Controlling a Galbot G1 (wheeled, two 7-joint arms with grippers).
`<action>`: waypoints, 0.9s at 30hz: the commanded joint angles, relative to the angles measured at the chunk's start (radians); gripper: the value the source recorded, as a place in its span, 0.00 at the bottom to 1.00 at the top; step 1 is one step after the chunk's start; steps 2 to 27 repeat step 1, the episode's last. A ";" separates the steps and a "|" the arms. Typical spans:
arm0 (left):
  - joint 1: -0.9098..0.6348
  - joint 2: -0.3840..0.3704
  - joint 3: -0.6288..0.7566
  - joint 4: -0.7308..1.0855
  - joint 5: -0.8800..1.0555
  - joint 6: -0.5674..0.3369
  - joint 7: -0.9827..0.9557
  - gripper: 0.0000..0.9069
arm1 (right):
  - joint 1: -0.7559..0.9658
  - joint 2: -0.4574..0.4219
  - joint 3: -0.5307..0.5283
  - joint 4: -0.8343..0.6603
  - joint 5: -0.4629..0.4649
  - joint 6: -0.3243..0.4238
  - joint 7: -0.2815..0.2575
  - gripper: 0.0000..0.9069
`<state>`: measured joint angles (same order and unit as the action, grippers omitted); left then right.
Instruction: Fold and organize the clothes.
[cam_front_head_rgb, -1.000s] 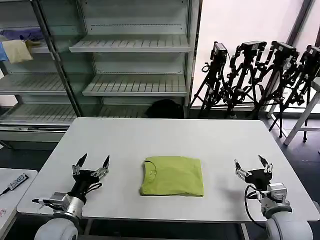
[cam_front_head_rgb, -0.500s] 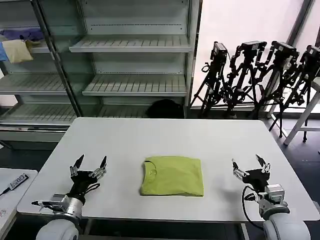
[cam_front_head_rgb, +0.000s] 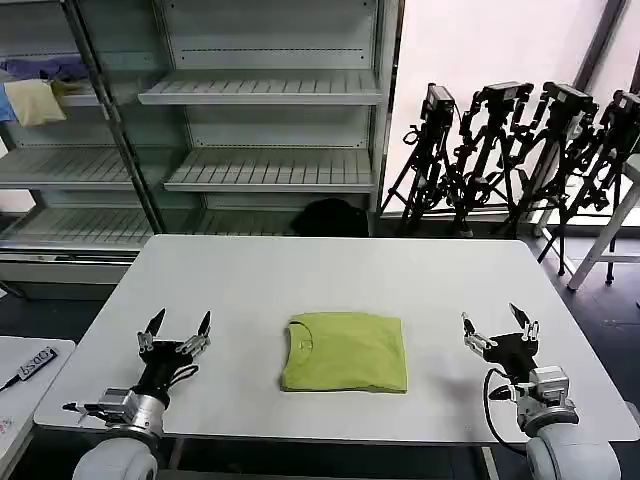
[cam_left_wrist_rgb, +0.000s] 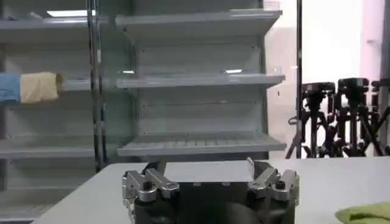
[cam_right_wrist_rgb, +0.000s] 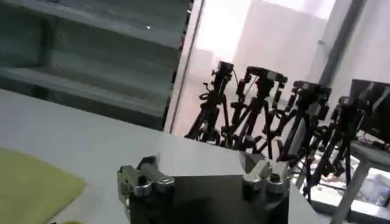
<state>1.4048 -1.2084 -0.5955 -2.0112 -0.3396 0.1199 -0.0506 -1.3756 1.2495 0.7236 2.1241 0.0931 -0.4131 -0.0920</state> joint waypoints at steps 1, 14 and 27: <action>-0.005 -0.002 0.001 0.008 -0.001 -0.011 -0.003 1.00 | -0.007 -0.001 -0.003 0.006 0.053 -0.017 -0.006 1.00; -0.005 -0.002 0.001 0.008 -0.001 -0.011 -0.003 1.00 | -0.007 -0.001 -0.003 0.006 0.053 -0.017 -0.006 1.00; -0.005 -0.002 0.001 0.008 -0.001 -0.011 -0.003 1.00 | -0.007 -0.001 -0.003 0.006 0.053 -0.017 -0.006 1.00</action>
